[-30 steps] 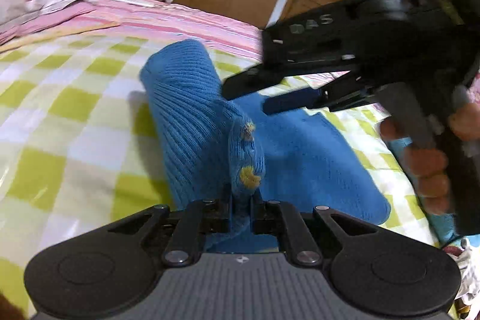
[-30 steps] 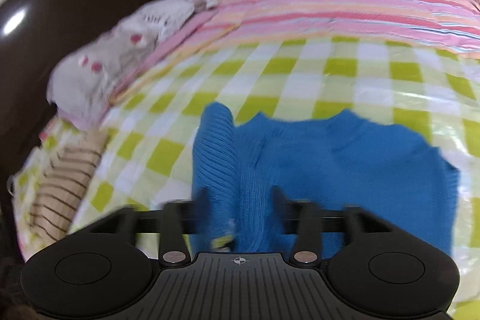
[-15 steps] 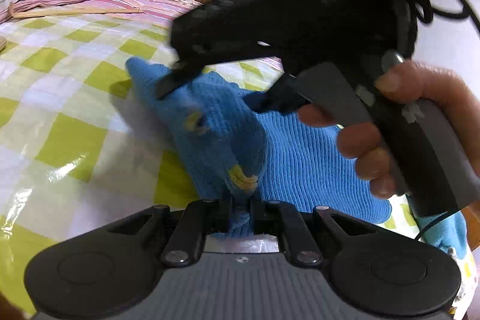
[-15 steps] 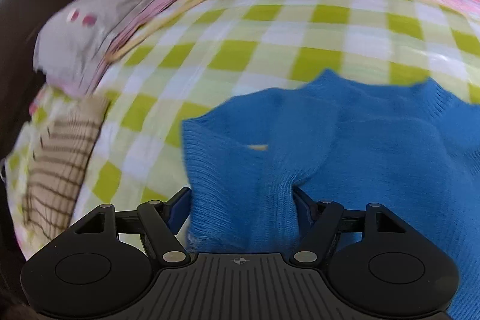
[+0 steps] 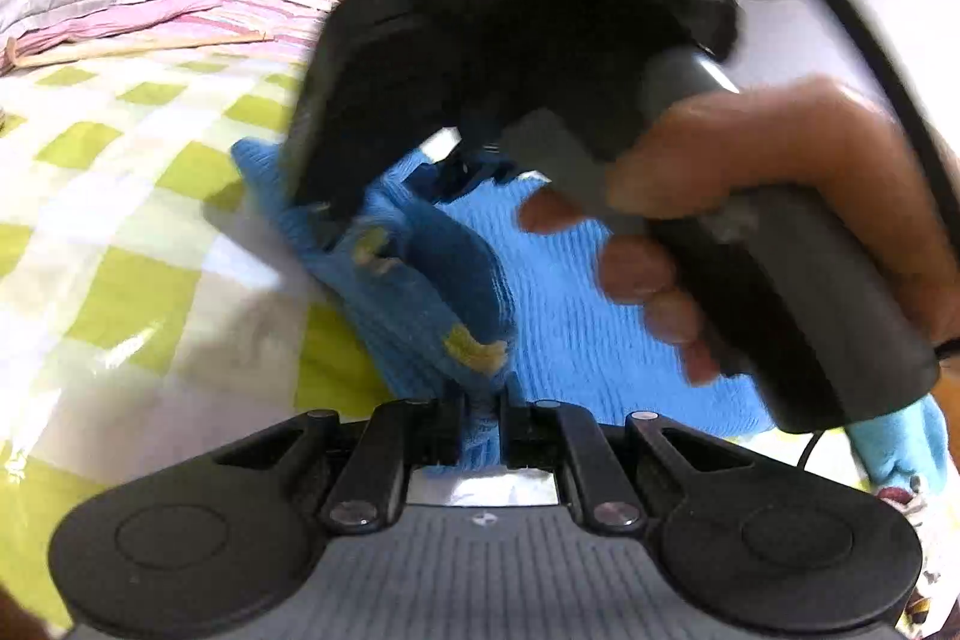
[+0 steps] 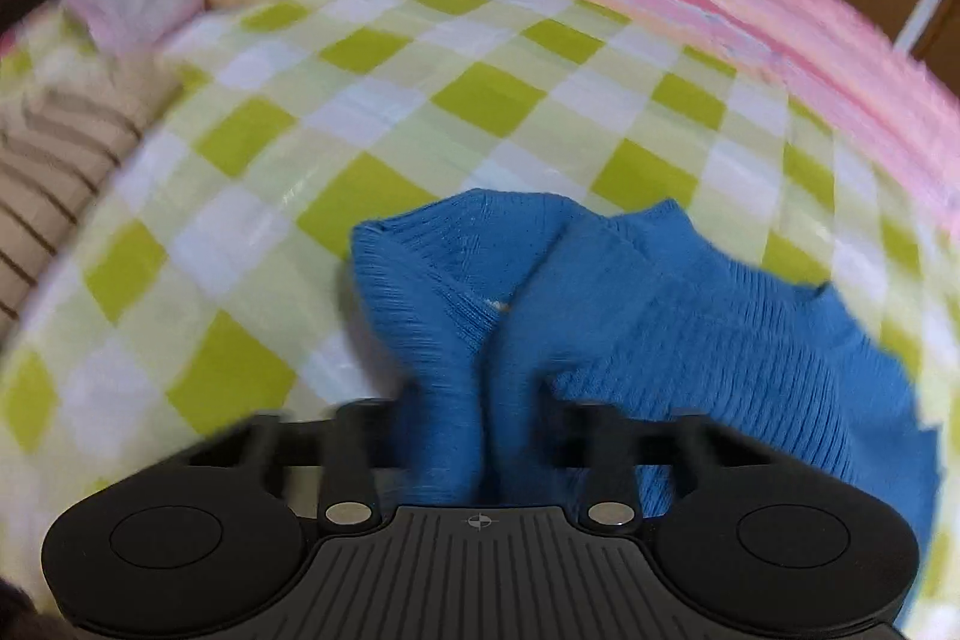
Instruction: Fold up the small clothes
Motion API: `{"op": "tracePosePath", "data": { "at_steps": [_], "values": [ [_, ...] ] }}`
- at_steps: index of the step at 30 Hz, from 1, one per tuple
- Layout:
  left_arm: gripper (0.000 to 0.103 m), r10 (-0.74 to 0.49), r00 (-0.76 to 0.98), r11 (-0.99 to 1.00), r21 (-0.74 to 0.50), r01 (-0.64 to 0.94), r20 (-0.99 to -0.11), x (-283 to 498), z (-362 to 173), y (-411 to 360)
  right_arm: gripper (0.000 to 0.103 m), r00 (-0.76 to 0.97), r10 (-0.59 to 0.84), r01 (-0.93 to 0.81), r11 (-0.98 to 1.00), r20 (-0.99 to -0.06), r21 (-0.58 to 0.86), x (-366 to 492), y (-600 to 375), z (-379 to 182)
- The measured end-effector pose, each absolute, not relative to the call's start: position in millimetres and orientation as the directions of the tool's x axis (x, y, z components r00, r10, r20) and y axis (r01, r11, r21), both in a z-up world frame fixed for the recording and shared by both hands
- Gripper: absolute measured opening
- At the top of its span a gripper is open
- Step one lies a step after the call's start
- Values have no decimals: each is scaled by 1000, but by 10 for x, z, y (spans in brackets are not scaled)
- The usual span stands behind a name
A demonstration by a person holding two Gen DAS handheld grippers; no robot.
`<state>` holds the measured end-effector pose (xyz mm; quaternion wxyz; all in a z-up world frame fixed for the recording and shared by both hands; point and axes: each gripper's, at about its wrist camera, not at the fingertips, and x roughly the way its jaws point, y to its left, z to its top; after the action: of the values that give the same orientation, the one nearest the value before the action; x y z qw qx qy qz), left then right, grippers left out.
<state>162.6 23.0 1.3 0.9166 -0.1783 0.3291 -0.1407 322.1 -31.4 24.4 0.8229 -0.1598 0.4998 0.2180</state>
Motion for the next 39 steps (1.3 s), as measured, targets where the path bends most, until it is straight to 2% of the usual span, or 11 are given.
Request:
{"op": "tracePosePath", "data": {
  "at_steps": [6,12,15,16,23,24,27,29,32,35,39],
  "values": [
    [15,-441,764,873,-423,243,-472,1708,424,-87,19,480,335,-430,895,-811,115,3275,-1192,823],
    [15,-546,733,828,-396,397,-406,1890,740,-785,17,574,361,-306,927,-735,216,3342,-2277,1235],
    [15,-563,698,824,-366,433,-441,2007,659,-1163,14,596,352,-235,936,-721,263,3387,-2794,1151],
    [14,-571,679,820,-365,442,-462,2057,581,-1290,12,588,349,-213,937,-730,277,3415,-2926,1056],
    [13,-561,582,819,-289,497,-589,2104,170,-1794,12,510,281,-55,954,-813,295,3462,-3481,246],
    [13,-565,579,815,-286,505,-588,2059,174,-1773,19,512,304,-44,943,-803,329,3422,-3543,223],
    [13,-559,603,813,-236,532,-569,1889,241,-1689,23,541,372,-47,909,-754,414,3284,-3630,292],
    [13,-544,633,821,-196,535,-550,1783,284,-1590,43,556,416,-53,882,-720,469,3252,-3660,359],
    [14,-494,694,851,-125,511,-524,1738,354,-1545,62,555,463,-71,854,-691,515,3282,-3612,421],
    [15,-440,740,875,-56,482,-509,1795,334,-1529,63,543,481,-65,841,-688,537,3339,-3533,406],
    [23,-395,767,883,20,468,-506,1867,252,-1591,64,503,522,-54,814,-688,578,3444,-3498,307]
  ]
}}
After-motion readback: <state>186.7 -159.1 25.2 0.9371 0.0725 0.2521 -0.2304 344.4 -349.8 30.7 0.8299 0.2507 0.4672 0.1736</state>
